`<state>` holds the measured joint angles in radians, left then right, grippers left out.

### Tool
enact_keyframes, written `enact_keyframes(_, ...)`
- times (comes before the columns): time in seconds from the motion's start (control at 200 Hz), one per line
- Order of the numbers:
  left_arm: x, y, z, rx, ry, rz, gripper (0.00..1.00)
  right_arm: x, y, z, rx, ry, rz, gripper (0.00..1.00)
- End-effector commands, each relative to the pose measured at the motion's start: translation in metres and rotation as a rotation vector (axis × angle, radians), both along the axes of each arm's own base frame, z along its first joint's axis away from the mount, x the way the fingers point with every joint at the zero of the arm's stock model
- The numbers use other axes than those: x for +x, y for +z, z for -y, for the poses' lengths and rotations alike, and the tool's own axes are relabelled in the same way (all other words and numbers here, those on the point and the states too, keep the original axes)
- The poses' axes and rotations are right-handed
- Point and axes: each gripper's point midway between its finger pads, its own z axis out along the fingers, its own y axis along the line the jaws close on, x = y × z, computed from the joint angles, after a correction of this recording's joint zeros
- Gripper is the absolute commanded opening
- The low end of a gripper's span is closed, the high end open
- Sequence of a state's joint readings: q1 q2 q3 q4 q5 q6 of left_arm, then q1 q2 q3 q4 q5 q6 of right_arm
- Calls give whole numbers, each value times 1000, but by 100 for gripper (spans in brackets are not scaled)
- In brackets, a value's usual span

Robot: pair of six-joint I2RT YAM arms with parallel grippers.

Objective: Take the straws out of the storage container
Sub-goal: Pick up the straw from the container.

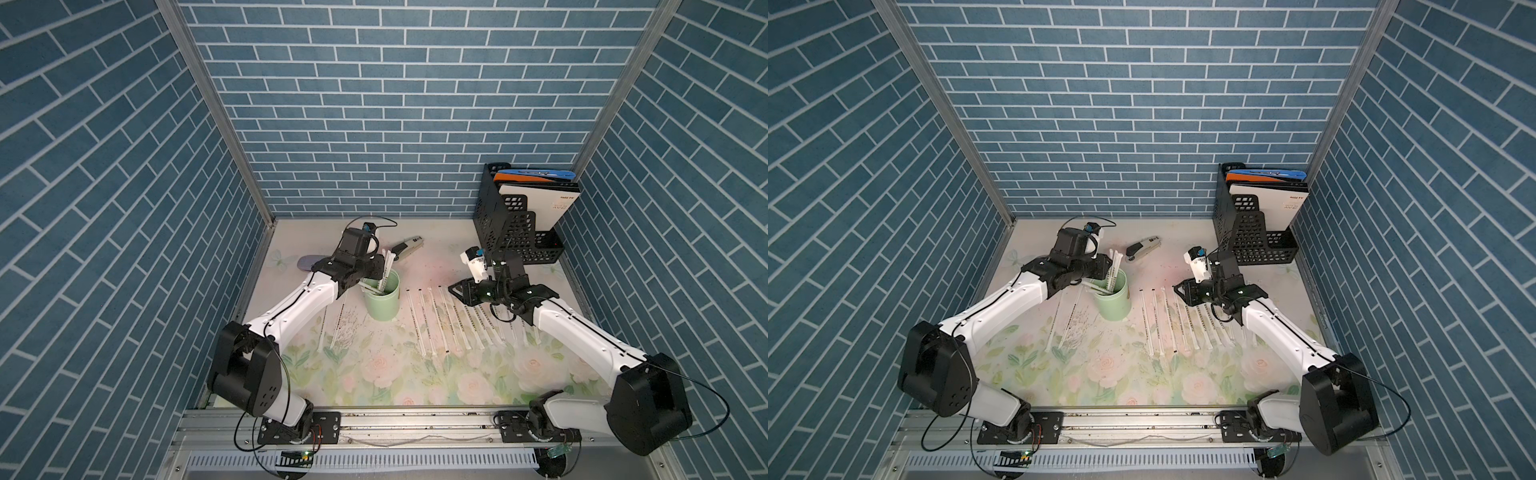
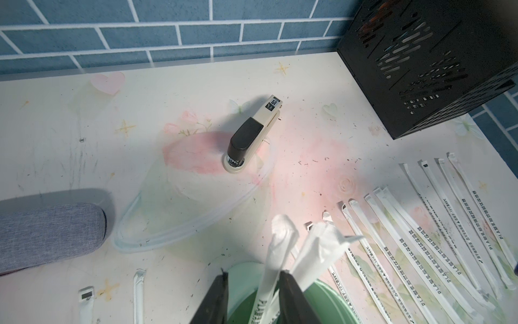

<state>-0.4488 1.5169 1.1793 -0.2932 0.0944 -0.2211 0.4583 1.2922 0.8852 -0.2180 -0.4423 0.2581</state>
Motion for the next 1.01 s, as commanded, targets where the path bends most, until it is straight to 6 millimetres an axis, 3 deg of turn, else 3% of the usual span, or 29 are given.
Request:
enact_keyframes(0.0, 5, 6, 5, -12, -6, 19, 33, -1, 4, -5, 18, 12, -4, 33)
enact_keyframes(0.685, 8, 5, 11, -29, -21, 12, 27, -2, 1, -3, 8, 10, -11, 33)
enact_keyframes(1.0, 7, 11, 7, -18, -10, 22, 11, -1, 3, -4, 12, 12, -7, 34)
